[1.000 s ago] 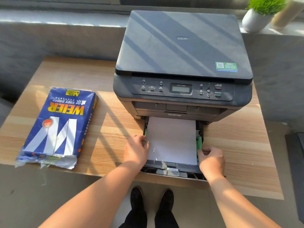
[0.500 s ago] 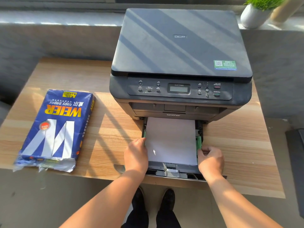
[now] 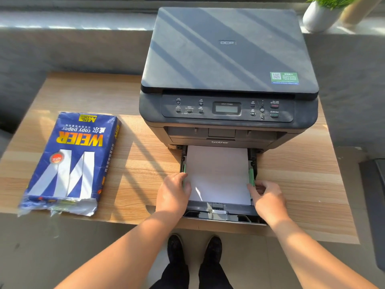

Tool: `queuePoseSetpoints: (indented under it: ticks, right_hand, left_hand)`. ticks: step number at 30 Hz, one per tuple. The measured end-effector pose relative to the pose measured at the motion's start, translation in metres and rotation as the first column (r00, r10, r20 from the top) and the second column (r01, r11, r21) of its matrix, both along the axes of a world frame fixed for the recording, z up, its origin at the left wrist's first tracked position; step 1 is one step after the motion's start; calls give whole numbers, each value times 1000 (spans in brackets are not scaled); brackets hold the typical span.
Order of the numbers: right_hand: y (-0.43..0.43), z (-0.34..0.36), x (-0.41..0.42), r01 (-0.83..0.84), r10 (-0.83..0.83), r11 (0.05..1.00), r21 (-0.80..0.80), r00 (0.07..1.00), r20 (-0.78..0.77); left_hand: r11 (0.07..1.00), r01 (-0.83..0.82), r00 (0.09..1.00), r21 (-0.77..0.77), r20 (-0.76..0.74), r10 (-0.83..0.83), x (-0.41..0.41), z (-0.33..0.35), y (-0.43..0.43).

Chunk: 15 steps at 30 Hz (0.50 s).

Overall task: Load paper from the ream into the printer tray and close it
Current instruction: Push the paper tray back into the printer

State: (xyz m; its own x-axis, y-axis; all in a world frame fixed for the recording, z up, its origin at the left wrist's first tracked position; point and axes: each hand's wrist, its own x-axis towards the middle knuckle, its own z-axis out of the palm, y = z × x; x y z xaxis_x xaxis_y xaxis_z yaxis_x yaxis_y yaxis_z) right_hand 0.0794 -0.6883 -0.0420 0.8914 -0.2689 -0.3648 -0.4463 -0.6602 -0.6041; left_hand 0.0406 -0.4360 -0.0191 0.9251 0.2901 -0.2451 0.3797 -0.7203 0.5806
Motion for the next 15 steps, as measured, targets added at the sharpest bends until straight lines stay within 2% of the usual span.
queuePoseSetpoints:
  ticks: [2,4,6,8,15]
  right_hand:
    - [-7,21,-22,-157,168,984,-79,973,160]
    - [-10,43,-57,-303,341,938,-168,889,305]
    - [-13,48,-88,-427,503,859,-281,804,318]
    - [-18,39,-107,-478,574,812,-335,757,313]
    - [-21,25,-121,-489,619,772,-406,726,301]
  left_hand:
    - [983,148,974,109,157,-164,-22,11,4]
    - [931,294,903,214,257,-344,-53,20,9]
    - [864,421,849,275,216,-482,-85,13,15]
    - [802,513,801,306,166,-575,-107,-1,19]
    - [722,556,768,412,76,-635,-124,-20,16]
